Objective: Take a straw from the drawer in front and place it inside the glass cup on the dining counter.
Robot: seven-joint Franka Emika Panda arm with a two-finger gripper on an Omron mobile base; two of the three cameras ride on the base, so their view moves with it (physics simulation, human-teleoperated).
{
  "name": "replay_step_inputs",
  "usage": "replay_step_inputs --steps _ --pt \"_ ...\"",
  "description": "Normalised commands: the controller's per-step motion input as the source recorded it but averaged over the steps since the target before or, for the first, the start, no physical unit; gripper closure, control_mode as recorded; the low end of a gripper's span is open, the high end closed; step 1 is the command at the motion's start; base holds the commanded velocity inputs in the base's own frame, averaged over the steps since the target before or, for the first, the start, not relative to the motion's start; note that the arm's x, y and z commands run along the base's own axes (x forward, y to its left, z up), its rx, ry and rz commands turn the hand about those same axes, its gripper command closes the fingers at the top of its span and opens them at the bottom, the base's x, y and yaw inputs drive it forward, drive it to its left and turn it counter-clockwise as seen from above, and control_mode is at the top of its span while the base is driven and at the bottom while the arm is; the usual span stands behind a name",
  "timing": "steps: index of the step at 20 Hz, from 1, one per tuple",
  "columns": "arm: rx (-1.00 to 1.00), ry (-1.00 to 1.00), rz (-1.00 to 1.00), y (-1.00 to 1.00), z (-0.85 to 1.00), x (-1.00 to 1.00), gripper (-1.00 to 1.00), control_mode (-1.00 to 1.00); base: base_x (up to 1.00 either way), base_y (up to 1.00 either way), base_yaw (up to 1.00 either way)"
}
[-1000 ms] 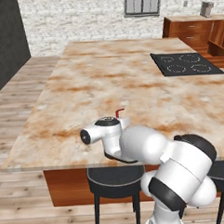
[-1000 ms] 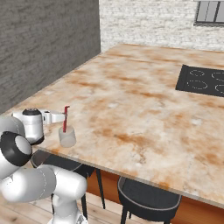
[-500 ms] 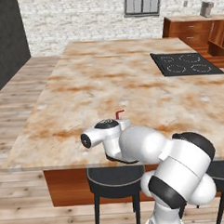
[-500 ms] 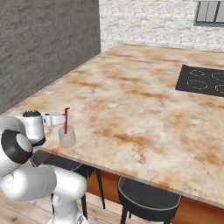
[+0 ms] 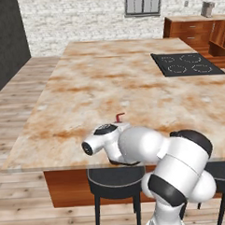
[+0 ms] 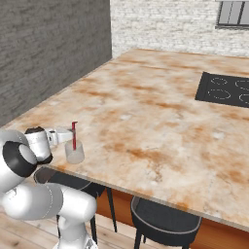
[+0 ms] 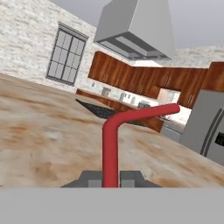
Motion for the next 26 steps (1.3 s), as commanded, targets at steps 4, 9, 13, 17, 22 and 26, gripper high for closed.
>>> replay_step_inputs --steps 4,9,13,17,22,26 --pt "-0.04 -0.11 0.0 0.11 -0.05 0.09 1.0 -1.0 0.0 0.0 0.0" --pt "-0.04 -0.09 0.0 0.13 -0.01 0.06 1.0 -1.0 0.0 0.0 0.0" --pt "-0.02 -0.01 0.0 0.09 -0.05 0.05 1.0 -1.0 0.0 0.0 0.0" --pt "0.0 0.0 0.0 0.0 0.0 0.06 1.0 -1.0 0.0 0.0 0.0" --pt "0.0 0.0 0.0 0.0 0.0 0.11 1.0 -1.0 0.0 0.0 0.0" --pt "0.0 0.0 0.0 0.0 -0.06 0.04 1.0 -1.0 0.0 0.0 0.0"
